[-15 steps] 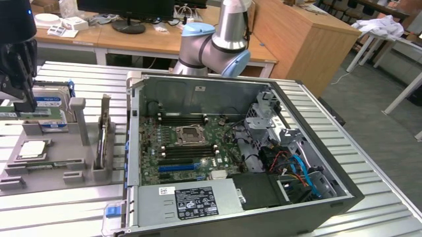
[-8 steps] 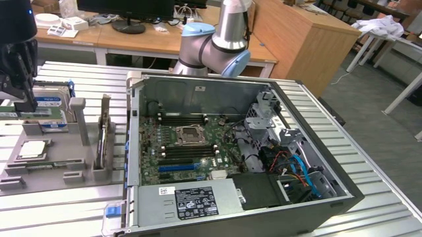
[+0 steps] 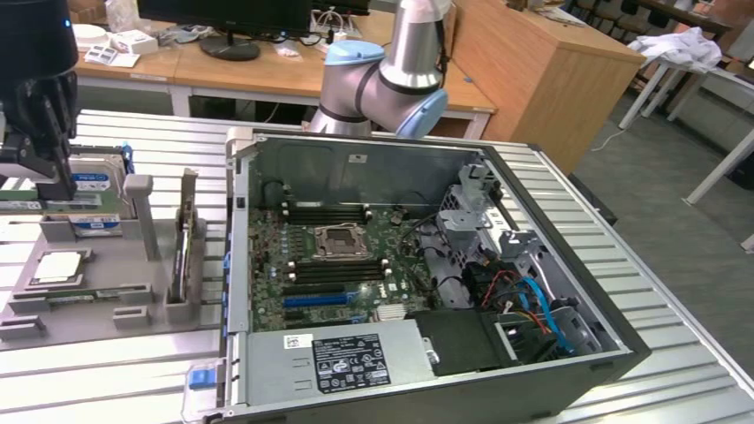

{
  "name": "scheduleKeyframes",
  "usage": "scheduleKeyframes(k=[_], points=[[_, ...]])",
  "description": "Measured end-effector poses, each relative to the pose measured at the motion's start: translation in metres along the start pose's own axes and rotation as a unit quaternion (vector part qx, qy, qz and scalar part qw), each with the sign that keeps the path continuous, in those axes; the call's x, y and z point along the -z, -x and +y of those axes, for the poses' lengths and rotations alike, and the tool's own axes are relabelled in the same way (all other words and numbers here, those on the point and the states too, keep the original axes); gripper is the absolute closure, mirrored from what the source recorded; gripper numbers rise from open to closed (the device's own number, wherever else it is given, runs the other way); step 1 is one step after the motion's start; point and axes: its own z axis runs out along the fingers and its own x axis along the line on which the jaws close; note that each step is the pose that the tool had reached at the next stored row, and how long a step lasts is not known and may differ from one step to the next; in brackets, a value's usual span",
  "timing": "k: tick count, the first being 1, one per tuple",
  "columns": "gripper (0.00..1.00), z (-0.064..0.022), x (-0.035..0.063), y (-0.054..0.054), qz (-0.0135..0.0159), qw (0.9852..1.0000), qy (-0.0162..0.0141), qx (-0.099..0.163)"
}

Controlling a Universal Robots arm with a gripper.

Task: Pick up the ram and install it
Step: 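Pick up the ram and move it above insertion slot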

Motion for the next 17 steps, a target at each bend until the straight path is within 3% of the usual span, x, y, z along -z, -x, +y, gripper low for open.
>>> scheduleKeyframes(k=[17], points=[[0.88, -0.0276, 0.0012, 0.000, 0.0000, 1.0000, 0.0001, 0.000]])
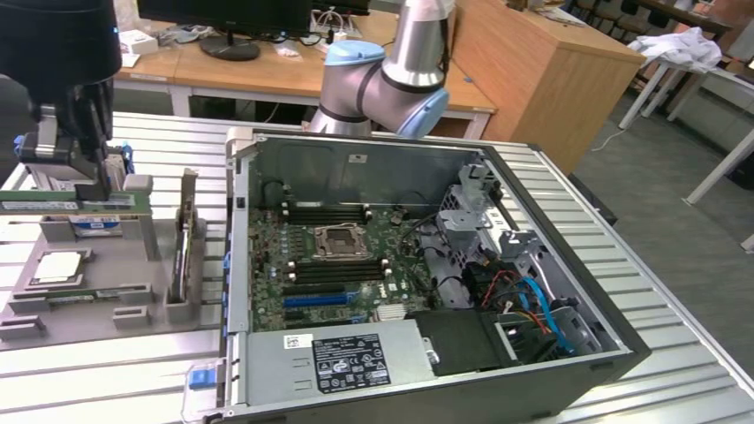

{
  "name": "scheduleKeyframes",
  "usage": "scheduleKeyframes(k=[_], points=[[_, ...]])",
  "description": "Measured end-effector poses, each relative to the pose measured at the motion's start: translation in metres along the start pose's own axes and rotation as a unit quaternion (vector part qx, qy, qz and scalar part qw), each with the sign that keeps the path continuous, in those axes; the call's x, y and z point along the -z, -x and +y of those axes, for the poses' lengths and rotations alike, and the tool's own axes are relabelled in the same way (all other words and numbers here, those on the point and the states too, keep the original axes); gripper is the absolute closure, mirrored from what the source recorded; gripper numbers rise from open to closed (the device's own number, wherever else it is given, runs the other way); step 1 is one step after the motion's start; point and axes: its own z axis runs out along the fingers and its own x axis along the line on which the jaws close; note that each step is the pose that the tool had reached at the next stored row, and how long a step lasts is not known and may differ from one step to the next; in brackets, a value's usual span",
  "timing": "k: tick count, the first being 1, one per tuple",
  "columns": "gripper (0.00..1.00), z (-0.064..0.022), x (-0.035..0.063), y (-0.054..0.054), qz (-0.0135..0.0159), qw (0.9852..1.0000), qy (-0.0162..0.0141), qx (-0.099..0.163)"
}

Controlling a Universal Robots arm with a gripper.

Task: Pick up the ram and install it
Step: 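Pick up the ram and move it above insertion slot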

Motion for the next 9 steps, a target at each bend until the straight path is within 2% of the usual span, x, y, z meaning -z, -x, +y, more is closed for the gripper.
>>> scheduleKeyframes(k=[9], points=[[0.88, -0.0154, 0.0007, 0.000, 0.0000, 1.0000, 0.0000, 0.000]])
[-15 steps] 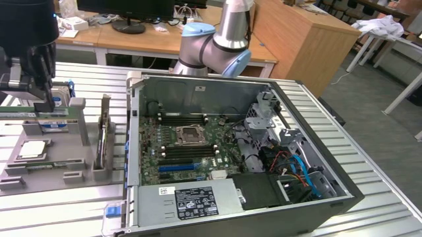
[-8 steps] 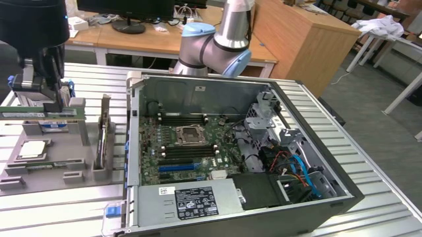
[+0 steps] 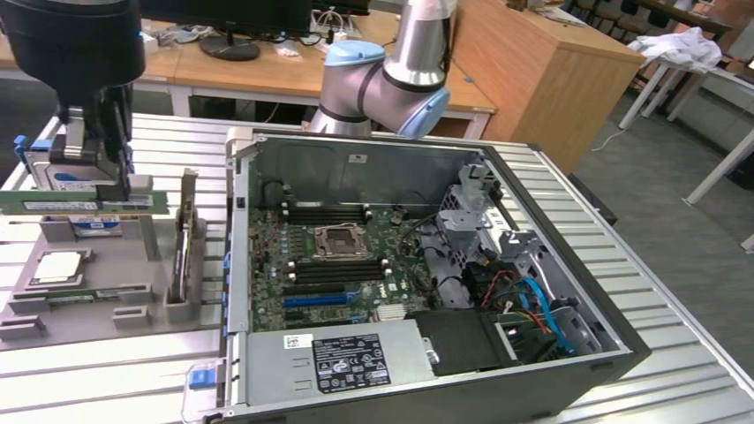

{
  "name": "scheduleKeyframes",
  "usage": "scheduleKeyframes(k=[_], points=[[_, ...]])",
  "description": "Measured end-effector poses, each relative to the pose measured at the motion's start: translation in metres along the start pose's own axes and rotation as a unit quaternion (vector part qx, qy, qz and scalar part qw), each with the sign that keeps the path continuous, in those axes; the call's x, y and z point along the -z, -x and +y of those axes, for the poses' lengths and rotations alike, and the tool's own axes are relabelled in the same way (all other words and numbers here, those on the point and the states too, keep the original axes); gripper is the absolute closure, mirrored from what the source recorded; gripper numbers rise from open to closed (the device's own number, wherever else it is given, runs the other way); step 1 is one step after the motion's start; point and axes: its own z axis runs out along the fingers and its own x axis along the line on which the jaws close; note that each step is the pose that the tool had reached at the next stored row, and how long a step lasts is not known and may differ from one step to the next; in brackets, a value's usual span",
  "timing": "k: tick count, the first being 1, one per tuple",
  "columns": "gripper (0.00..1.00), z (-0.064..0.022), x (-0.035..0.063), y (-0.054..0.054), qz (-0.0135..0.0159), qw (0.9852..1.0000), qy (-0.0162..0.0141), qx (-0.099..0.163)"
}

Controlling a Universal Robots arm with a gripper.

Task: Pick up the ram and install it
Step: 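Pick up the ram and move it above insertion slot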

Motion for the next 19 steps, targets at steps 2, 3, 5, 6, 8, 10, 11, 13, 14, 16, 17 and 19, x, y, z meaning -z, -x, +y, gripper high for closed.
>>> scheduleKeyframes(k=[2, 3, 5, 6, 8, 10, 11, 13, 14, 16, 17, 19], points=[[0.88, -0.0034, 0.0001, 0.000, 0.0000, 1.0000, 0.0000, 0.000], [0.88, -0.0052, 0.0002, 0.000, 0.0000, 1.0000, 0.0000, 0.000], [0.88, -0.0095, 0.0004, 0.000, 0.0000, 1.0000, 0.0000, 0.000], [0.88, -0.0116, 0.0005, 0.000, 0.0000, 1.0000, 0.0000, 0.000], [0.88, -0.0156, 0.0007, 0.000, 0.0000, 1.0000, 0.0000, 0.000], [0.88, -0.0196, 0.0009, 0.000, 0.0000, 1.0000, 0.0000, 0.000], [0.88, -0.0215, 0.0009, 0.000, 0.0000, 1.0000, 0.0000, 0.000], [0.88, -0.0259, 0.0011, 0.000, 0.0000, 1.0000, 0.0000, 0.000], [0.88, -0.0282, 0.0012, 0.000, 0.0000, 1.0000, 0.0000, 0.000], [0.88, -0.0328, 0.0014, 0.000, 0.0000, 1.0000, 0.0000, 0.000], [0.88, -0.0354, 0.0015, 0.000, 0.0000, 1.0000, 0.0000, 0.000], [0.88, -0.0399, 0.0017, 0.000, 0.0000, 1.0000, 0.0000, 0.000]])
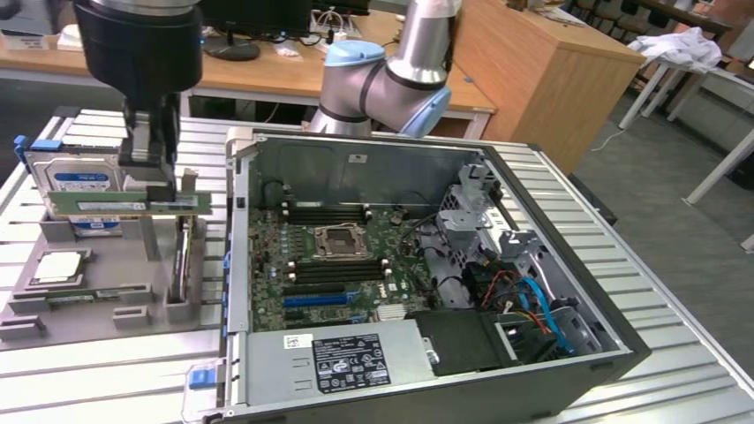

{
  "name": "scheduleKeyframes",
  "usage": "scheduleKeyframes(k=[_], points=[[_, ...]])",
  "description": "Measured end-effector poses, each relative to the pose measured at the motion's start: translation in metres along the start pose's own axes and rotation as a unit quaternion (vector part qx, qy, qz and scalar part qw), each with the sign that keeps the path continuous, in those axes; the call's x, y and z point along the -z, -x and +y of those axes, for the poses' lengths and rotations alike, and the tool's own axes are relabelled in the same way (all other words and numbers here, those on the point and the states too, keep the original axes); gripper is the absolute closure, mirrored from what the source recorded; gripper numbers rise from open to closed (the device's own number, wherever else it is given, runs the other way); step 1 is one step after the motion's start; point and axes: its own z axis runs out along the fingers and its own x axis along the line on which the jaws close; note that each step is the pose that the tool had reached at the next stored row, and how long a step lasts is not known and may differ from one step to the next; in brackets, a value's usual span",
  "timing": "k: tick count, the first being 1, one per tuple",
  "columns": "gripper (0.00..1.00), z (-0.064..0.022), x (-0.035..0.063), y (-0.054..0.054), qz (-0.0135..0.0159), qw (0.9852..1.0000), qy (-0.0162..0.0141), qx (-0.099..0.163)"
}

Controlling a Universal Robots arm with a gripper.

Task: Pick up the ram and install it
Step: 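Pick up the ram and move it above insertion slot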

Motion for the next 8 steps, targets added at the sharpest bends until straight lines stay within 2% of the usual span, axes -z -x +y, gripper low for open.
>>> scheduleKeyframes(k=[8], points=[[0.88, -0.0150, 0.0006, 0.000, 0.0000, 1.0000, 0.0000, 0.000]])
